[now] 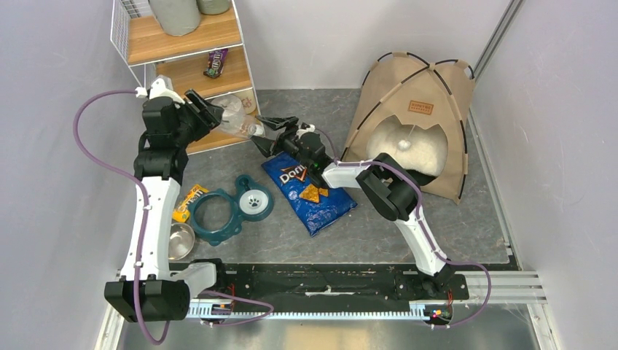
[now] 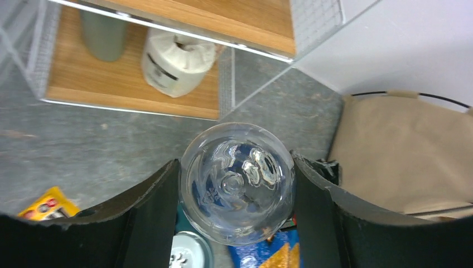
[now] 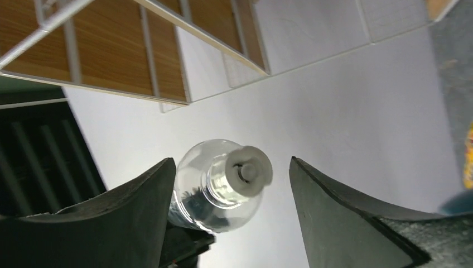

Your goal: Set up the pet tent

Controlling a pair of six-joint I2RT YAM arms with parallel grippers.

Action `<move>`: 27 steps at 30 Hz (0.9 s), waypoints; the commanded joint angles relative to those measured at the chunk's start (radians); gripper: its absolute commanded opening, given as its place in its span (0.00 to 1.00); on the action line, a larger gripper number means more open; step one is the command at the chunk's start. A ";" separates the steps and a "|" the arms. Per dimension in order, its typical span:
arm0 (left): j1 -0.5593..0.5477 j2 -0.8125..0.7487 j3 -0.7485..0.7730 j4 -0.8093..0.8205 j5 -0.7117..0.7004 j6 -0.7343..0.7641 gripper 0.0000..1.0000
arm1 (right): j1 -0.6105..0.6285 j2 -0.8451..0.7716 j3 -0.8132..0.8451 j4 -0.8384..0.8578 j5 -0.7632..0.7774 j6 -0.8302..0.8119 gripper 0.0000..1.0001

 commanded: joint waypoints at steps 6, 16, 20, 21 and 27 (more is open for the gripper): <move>0.005 0.005 0.151 -0.224 -0.191 0.252 0.20 | 0.045 -0.223 -0.019 -0.447 -0.059 -0.347 0.91; -0.017 -0.023 -0.029 -0.215 -0.127 0.255 0.10 | 0.092 -0.447 -0.210 -0.831 0.091 -0.797 0.88; -0.091 0.010 -0.066 -0.199 -0.196 0.254 0.12 | 0.107 -0.524 -0.303 -0.866 0.113 -0.998 0.88; -0.118 0.021 -0.067 -0.196 -0.212 0.253 0.12 | 0.111 -0.551 -0.326 -0.886 0.139 -1.017 0.88; -0.231 0.088 -0.062 -0.214 -0.387 0.257 0.15 | 0.115 -0.632 -0.426 -0.895 0.175 -1.068 0.88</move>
